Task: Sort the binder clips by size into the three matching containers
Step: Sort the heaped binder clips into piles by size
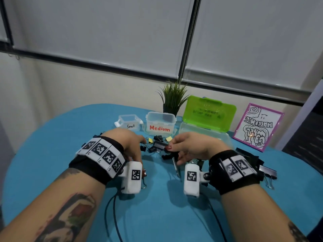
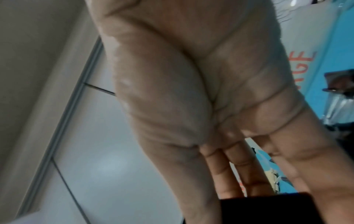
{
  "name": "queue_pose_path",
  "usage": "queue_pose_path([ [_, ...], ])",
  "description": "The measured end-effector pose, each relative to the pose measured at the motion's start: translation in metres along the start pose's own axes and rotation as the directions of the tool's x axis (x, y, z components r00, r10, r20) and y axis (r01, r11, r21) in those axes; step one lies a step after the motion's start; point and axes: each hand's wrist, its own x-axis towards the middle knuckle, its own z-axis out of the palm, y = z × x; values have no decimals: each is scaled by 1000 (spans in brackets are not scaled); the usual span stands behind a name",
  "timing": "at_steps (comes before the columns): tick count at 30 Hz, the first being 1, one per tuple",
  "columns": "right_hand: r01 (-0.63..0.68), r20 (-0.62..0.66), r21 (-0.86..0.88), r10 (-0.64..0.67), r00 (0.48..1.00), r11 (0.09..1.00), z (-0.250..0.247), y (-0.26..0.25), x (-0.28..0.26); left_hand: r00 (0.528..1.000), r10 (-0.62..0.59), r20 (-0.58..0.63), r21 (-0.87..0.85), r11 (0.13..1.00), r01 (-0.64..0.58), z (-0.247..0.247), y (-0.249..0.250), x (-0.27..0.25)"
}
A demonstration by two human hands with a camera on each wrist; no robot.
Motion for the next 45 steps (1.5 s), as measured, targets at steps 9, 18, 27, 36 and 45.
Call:
queue_pose_path([
  [9,65,-69,451,-38,997,890,-6,27,11,986,74,-149,-116,989,-92,15,6,23],
  [18,97,-126,427,-47,991,899,-2,25,10,918,286,-274,-109,939,-325,19,21,22],
  [27,84,-126,407,-36,991,909,12,18,11,891,366,-269,-112,907,-406,30,30,28],
  [36,108,-189,626,16,982,772,2,14,12,868,407,-283,-433,754,-495,27,29,29],
  [45,127,-157,943,74,985,307,-13,16,14,783,233,-576,-679,397,-618,16,31,23],
])
